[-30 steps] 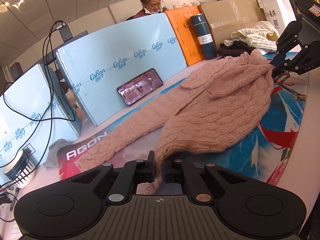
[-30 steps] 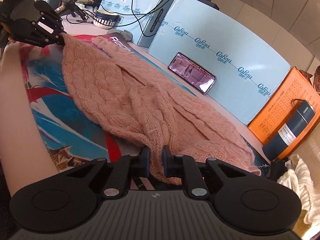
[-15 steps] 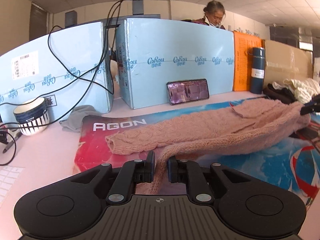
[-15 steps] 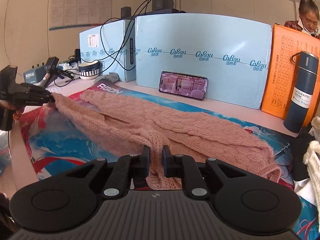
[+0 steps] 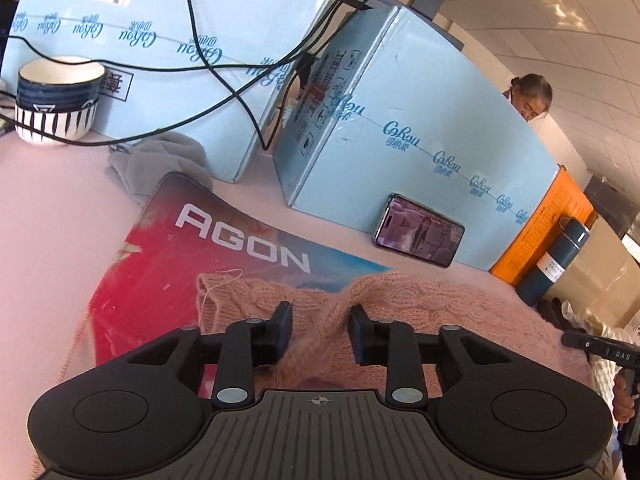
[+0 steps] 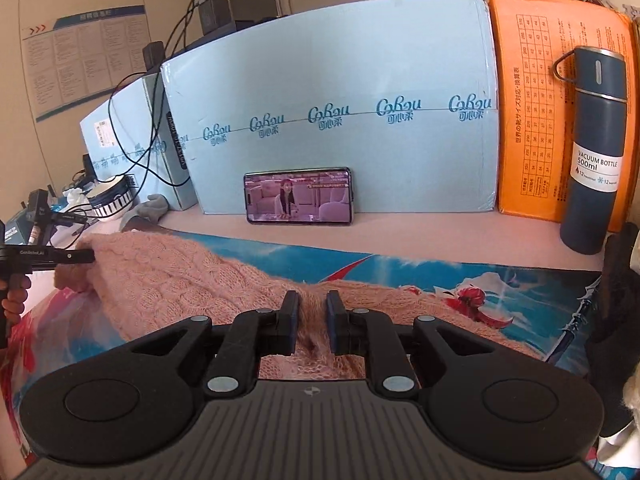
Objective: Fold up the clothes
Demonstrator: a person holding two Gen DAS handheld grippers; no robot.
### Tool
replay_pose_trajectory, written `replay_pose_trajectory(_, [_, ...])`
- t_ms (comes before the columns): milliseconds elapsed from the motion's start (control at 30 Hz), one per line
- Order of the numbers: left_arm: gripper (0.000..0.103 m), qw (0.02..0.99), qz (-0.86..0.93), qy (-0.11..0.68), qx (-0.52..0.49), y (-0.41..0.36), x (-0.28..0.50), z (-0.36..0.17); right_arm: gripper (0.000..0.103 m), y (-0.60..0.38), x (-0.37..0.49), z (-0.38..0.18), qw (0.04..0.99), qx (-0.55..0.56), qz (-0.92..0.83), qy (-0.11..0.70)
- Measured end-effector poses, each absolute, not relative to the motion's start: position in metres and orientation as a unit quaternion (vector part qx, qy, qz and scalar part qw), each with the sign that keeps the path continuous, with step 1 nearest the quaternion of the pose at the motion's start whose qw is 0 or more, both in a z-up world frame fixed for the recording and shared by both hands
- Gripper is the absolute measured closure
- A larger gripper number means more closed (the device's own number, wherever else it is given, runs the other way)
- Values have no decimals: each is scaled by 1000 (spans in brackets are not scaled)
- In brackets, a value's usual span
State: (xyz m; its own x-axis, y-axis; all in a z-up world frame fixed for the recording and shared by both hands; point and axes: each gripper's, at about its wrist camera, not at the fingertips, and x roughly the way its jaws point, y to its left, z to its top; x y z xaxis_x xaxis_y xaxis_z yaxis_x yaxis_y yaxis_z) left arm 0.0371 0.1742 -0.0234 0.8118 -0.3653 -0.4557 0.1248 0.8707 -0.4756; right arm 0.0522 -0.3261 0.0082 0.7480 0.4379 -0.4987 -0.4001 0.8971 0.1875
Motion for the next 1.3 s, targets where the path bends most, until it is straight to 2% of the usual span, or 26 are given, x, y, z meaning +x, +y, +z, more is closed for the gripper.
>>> replay_pose_trajectory(33, [53, 921, -129, 282, -235, 176, 41, -28, 76, -326, 57, 6, 936, 37, 210, 280])
replay_pose_trajectory(67, [51, 915, -127, 287, -252, 179, 46, -32, 70, -328, 61, 4, 938, 44, 196, 283])
replay_pose_trajectory(100, [51, 910, -129, 288, -270, 182, 47, -36, 56, -331, 62, 3, 940, 55, 188, 280])
replay_pose_trajectory(200, [44, 892, -135, 290, -319, 192, 49, -45, 42, -345, 55, 3, 944, 91, 179, 260])
replay_pose_trajectory(233, [37, 888, -140, 286, -330, 195, 48, -45, 33, -350, 50, 5, 946, 96, 177, 252])
replay_pose_trajectory(267, [28, 885, -143, 281, -342, 197, 46, -46, 30, -354, 45, 6, 948, 98, 176, 245])
replay_pose_trajectory(300, [27, 882, -145, 275, -353, 200, 44, -45, 26, -359, 40, 7, 950, 100, 176, 239])
replay_pose_trajectory(567, [25, 889, -135, 264, -349, 197, 27, -43, 24, -374, 20, -10, 944, 75, 173, 272])
replay_pose_trajectory(600, [25, 893, -127, 264, -342, 194, 25, -43, 25, -373, 22, -13, 943, 77, 171, 275])
replay_pose_trajectory(667, [25, 902, -111, 264, -324, 190, 21, -42, 32, -373, 25, -18, 941, 88, 169, 281])
replay_pose_trajectory(700, [27, 906, -102, 264, -314, 188, 19, -42, 47, -371, 25, -20, 940, 86, 169, 283])
replay_pose_trajectory(733, [33, 910, -93, 265, -304, 185, 17, -41, 65, -368, 25, -22, 941, 77, 168, 284])
replay_pose_trajectory(767, [62, 916, -85, 269, -284, 182, 17, -41, 71, -365, 24, -23, 941, 68, 168, 285])
replay_pose_trajectory(800, [78, 922, -76, 273, -265, 178, 17, -41, 80, -362, 23, -23, 943, 60, 167, 283])
replay_pose_trajectory(833, [95, 926, -66, 275, -250, 174, 19, -42, 86, -360, 22, -23, 945, 52, 165, 278])
replay_pose_trajectory(1067, [95, 948, -74, 217, -221, 166, 20, -24, 90, -361, 30, -4, 960, 51, 151, 231])
replay_pose_trajectory(1200, [95, 944, -61, 236, -224, 166, 37, -28, 90, -357, 51, 3, 963, 48, 140, 227])
replay_pose_trajectory(1300, [95, 937, -48, 264, -224, 167, 50, -36, 90, -351, 71, -7, 959, 36, 115, 256])
